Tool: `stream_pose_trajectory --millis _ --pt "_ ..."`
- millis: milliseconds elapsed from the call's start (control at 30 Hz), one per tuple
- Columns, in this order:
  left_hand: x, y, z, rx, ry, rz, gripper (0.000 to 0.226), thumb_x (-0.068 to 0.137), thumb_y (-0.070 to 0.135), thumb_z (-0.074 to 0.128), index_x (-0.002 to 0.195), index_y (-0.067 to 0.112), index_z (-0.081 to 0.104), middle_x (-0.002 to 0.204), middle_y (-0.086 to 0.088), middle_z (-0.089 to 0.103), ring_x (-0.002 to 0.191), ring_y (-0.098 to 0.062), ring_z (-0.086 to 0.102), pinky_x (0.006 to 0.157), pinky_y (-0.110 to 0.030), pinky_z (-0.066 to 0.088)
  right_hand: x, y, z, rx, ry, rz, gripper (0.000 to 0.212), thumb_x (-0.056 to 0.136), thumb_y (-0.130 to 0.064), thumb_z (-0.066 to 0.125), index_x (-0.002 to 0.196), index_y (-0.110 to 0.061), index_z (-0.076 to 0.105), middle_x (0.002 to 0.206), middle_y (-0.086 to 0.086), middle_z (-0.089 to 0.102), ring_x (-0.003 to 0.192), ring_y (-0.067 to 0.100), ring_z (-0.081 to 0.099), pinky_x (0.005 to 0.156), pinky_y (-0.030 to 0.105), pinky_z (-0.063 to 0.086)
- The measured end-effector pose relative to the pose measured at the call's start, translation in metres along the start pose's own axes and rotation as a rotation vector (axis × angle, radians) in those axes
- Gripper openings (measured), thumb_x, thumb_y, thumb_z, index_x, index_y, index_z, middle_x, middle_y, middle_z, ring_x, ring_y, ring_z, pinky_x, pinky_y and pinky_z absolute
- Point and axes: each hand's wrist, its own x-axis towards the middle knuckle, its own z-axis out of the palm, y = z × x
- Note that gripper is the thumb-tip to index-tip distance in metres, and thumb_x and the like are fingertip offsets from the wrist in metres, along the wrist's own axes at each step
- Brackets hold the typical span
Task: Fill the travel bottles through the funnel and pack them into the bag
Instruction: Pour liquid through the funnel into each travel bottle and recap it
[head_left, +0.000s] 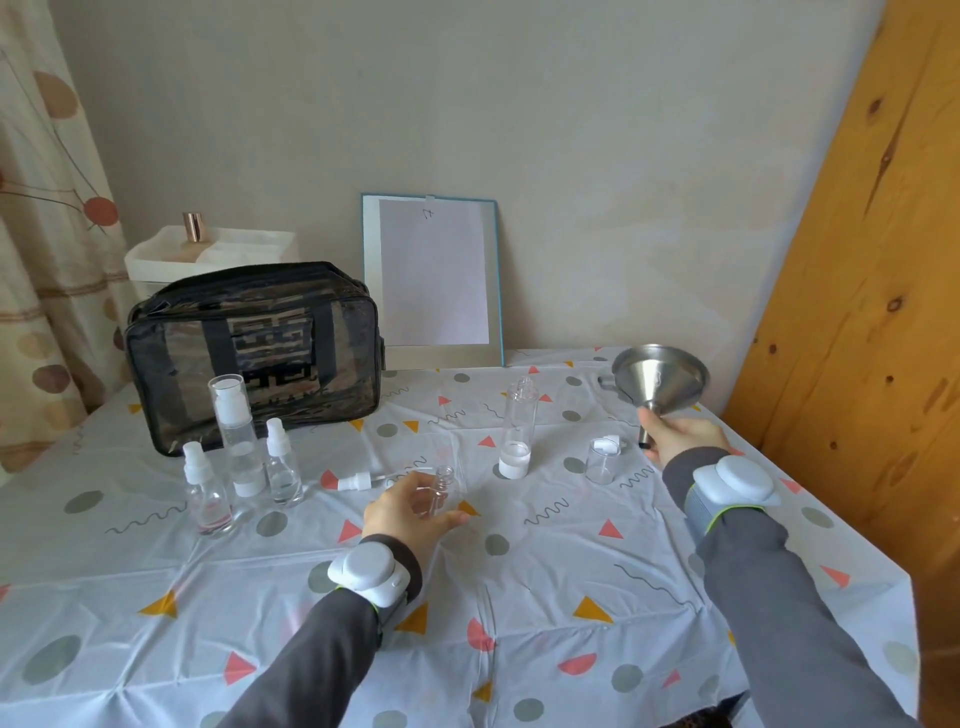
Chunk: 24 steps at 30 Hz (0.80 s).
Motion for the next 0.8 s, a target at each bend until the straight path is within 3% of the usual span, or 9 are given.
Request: stream_pose_trajectory --millis 133,233,367,500,667,800 --pt "-0.001 0.002 0.0 -0.019 0.002 -0.005 0.045 0.061 0.033 0.085 0.095 0.029 0.055 0.087 0.012 0.058 0.082 -0.007 0.057 0.076 -0.018 0.042 -0.03 -0.036 0.013 0.128 -0.071 -0.113 0.031 0.08 -0.033 0.067 0.056 -0.014 0.065 0.062 0.007 0.062 0.05 0.011 0.061 0.059 0.022 0.051" --pt "-0.002 0.002 0.001 -0.017 0.002 -0.008 0.045 0.062 0.033 0.084 0.096 0.028 0.056 0.085 0.014 0.057 0.081 -0.007 0.056 0.077 -0.018 0.043 -0.054 -0.052 0.032 0.173 -0.181 -0.151 0.029 0.082 -0.032 0.066 0.058 -0.017 0.065 0.061 0.001 0.062 0.049 0.007 0.06 0.051 0.017 0.047" --pt "-0.002 0.003 0.001 -0.016 0.0 -0.011 0.048 0.062 0.034 0.084 0.1 0.028 0.056 0.087 0.014 0.057 0.082 -0.007 0.056 0.076 -0.017 0.041 -0.082 -0.052 0.069 0.126 -0.315 -0.207 0.033 0.082 -0.033 0.065 0.061 -0.009 0.066 0.064 0.008 0.062 0.065 0.022 0.058 0.077 0.039 0.051" --pt "-0.002 0.001 0.001 -0.022 0.009 -0.006 0.047 0.062 0.035 0.083 0.102 0.029 0.058 0.09 0.012 0.059 0.084 -0.006 0.057 0.077 -0.016 0.04 -0.102 -0.042 0.101 0.064 -0.4 -0.224 0.028 0.08 -0.041 0.066 0.058 -0.023 0.067 0.061 0.0 0.067 0.065 0.018 0.059 0.068 0.028 0.047" --pt "-0.001 -0.001 0.001 0.012 0.002 -0.006 0.04 0.064 0.038 0.081 0.093 0.035 0.053 0.085 0.015 0.058 0.081 -0.005 0.057 0.074 -0.015 0.039 -0.114 -0.035 0.129 0.055 -0.431 -0.232 0.025 0.081 -0.038 0.066 0.06 -0.023 0.067 0.064 0.0 0.068 0.066 0.014 0.059 0.073 0.028 0.048" --pt "0.0 -0.002 0.002 0.012 0.004 0.013 0.037 0.064 0.038 0.079 0.089 0.038 0.052 0.086 0.014 0.061 0.082 -0.007 0.059 0.074 -0.016 0.041 -0.115 -0.032 0.141 0.074 -0.414 -0.222 0.024 0.081 -0.037 0.067 0.06 -0.025 0.065 0.056 -0.009 0.062 0.059 0.01 0.054 0.068 0.026 0.045"
